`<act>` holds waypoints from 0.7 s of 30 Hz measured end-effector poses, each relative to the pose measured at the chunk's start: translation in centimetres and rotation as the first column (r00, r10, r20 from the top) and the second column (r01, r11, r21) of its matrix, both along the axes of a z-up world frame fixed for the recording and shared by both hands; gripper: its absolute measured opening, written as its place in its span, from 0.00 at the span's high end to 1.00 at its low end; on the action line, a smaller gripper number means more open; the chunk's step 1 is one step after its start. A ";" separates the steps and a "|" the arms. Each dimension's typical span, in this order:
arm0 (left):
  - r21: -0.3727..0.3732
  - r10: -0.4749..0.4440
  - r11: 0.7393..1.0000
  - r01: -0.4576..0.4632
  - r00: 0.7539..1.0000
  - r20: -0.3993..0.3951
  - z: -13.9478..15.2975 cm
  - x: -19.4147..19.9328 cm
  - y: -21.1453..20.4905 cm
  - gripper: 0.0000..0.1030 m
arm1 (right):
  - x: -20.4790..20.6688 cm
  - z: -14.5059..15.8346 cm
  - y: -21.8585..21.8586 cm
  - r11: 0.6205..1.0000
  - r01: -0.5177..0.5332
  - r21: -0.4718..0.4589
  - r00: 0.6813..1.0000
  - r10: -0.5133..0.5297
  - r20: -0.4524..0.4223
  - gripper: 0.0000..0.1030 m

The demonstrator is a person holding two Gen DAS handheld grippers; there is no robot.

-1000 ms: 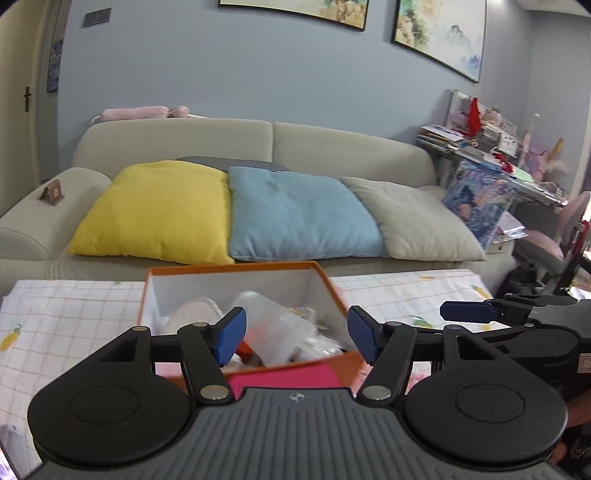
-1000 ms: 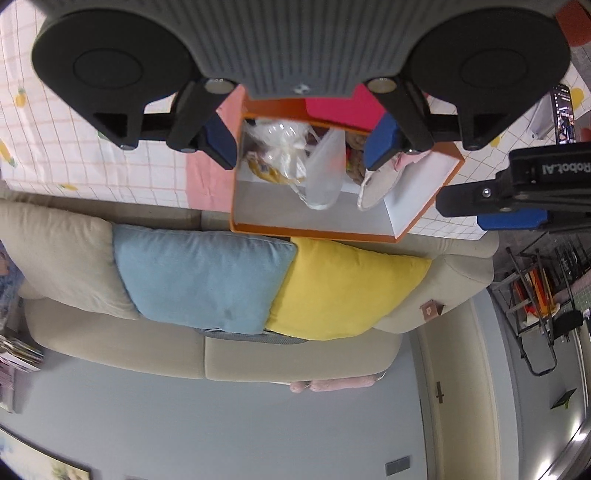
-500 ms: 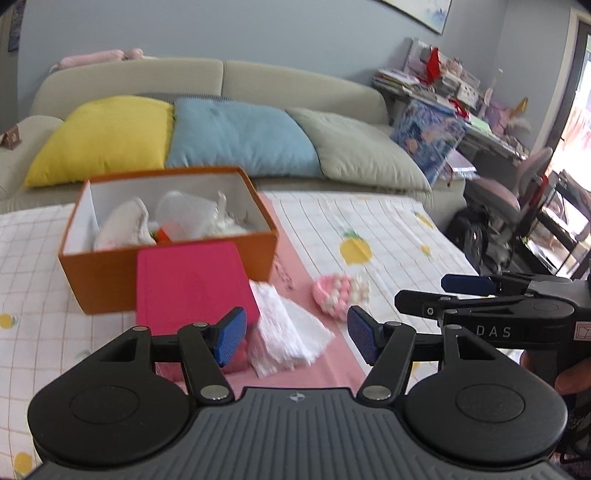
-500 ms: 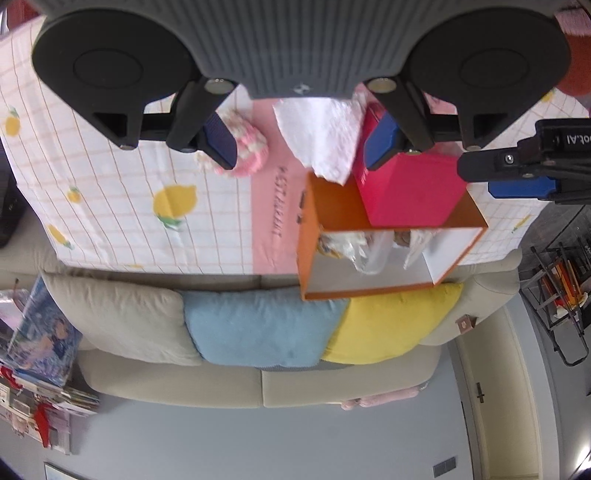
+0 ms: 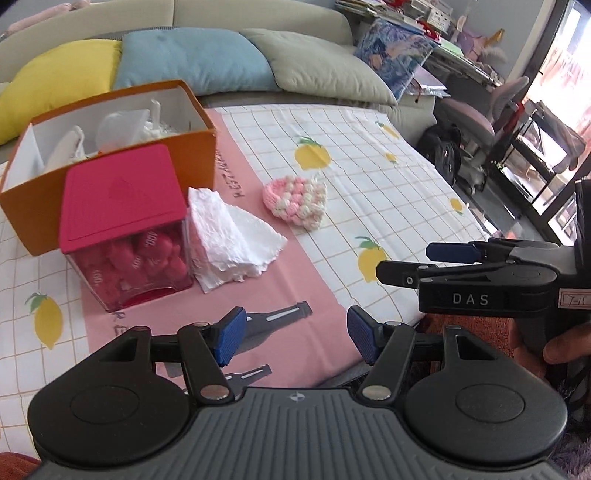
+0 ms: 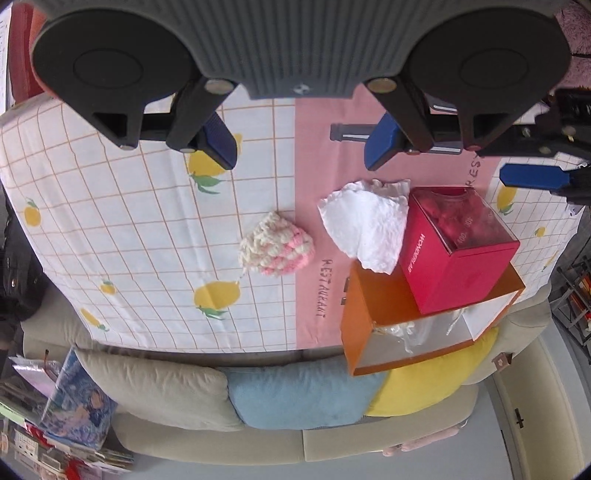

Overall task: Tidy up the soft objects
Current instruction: 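Lift both grippers out of the box toward the tissue and crocheted basket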

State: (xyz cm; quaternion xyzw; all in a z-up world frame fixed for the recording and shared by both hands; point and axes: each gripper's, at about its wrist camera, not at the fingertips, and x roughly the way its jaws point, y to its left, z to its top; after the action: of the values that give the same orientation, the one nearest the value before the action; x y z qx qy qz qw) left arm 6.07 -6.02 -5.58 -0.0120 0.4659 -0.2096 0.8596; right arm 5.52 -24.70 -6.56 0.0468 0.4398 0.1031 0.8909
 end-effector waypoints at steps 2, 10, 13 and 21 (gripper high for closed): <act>0.004 -0.011 1.000 0.011 1.000 -0.004 -0.2 0.3 -0.5 0.28 | 0.2 -0.3 -0.2 1.000 0.013 0.001 1.000 -0.012 -0.005 0.27; 0.020 -0.074 0.997 0.074 0.997 0.022 -1.1 2.2 -2.7 0.28 | 1.4 -1.3 -1.6 0.998 0.064 0.010 0.998 -0.064 -0.024 0.27; 0.033 -0.084 0.996 0.084 0.996 0.020 -1.8 3.3 -3.5 0.28 | 2.0 -1.8 -2.2 0.996 0.086 0.014 0.996 -0.085 -0.036 0.27; 0.157 -0.116 0.982 0.109 0.993 0.037 -3.1 5.6 -5.4 0.28 | 3.7 -3.0 -3.7 0.990 0.139 0.022 0.989 -0.138 -0.062 0.27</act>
State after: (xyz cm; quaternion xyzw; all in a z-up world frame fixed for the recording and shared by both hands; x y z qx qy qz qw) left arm 11.71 -11.42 -8.66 0.0858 0.4607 -0.2212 0.8553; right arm 9.22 -28.36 -9.52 0.0919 0.4606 0.0451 0.8817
